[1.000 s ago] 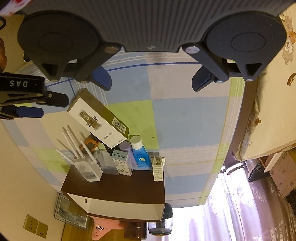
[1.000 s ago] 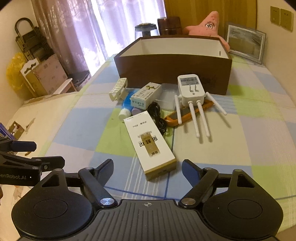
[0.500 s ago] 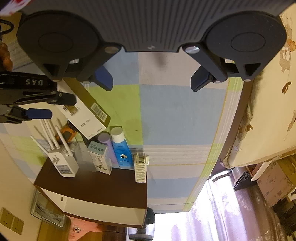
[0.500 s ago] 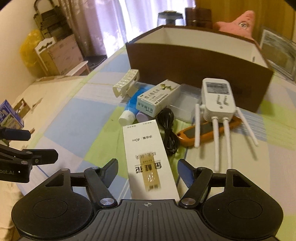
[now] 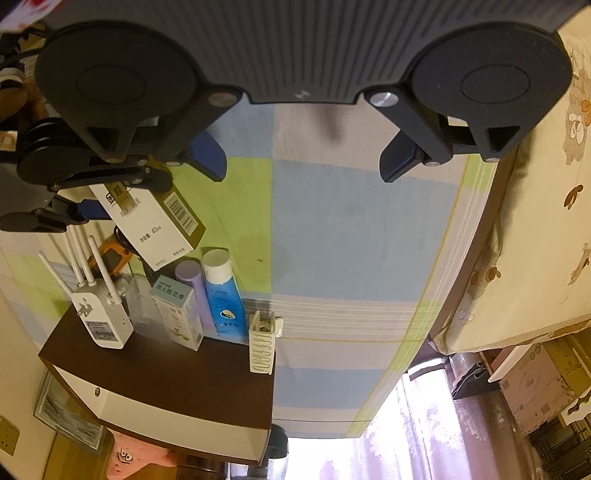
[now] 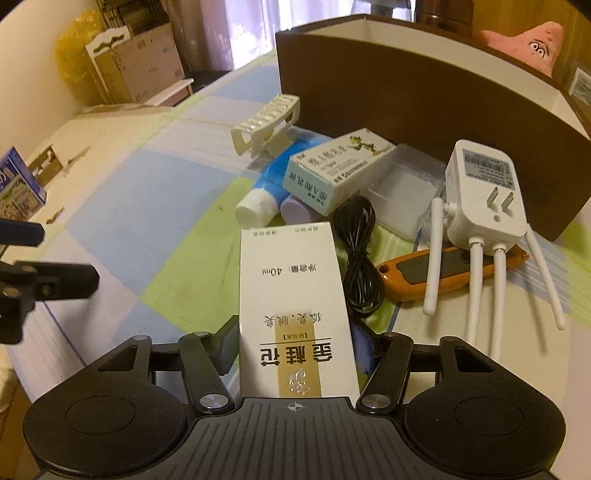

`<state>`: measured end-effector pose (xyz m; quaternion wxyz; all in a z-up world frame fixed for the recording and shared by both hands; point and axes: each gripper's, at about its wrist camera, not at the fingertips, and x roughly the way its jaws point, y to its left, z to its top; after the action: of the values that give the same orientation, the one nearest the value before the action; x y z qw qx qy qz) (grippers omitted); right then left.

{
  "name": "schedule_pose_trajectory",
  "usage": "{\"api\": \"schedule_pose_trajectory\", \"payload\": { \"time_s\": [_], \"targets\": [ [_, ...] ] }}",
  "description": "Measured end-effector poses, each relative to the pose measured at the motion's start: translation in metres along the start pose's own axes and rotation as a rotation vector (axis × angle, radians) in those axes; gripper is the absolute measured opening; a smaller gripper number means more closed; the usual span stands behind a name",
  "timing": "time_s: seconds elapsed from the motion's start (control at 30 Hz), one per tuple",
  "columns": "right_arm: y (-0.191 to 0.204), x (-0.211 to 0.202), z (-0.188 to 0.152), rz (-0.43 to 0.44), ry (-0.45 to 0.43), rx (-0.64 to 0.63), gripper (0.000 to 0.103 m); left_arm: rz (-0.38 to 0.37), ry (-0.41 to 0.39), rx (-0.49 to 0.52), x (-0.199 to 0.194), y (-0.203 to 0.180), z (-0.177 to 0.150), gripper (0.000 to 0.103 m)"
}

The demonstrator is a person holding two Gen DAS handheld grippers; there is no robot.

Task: Organize rigid objects
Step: 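Reach down and grasp the white gold-labeled medicine box with the right gripper, then lift the white medicine box with the right gripper while the left gripper grasps the white plastic rack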

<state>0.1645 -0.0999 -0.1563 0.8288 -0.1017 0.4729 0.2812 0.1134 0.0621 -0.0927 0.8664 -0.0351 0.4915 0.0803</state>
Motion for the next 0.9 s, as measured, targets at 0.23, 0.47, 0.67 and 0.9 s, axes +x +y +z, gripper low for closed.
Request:
{"api": "schedule_pose_trajectory", "payload": {
  "time_s": [0.23, 0.47, 0.67, 0.9],
  "targets": [
    [-0.002, -0.008, -0.002, 0.019, -0.013, -0.007, 0.056, -0.010, -0.007, 0.004, 0.001, -0.003, 0.003, 0.088],
    [-0.014, -0.047, -0.001, 0.029, -0.080, 0.042, 0.056, -0.027, -0.022, 0.024, 0.005, -0.014, 0.011, 0.086],
    [-0.048, -0.080, 0.002, -0.035, -0.151, 0.134, 0.056, -0.010, -0.042, 0.048, 0.013, -0.027, 0.024, 0.086],
    [-0.091, -0.108, 0.001, -0.117, -0.196, 0.232, 0.056, -0.016, -0.077, 0.069, 0.019, -0.036, 0.040, 0.084]
  ]
}}
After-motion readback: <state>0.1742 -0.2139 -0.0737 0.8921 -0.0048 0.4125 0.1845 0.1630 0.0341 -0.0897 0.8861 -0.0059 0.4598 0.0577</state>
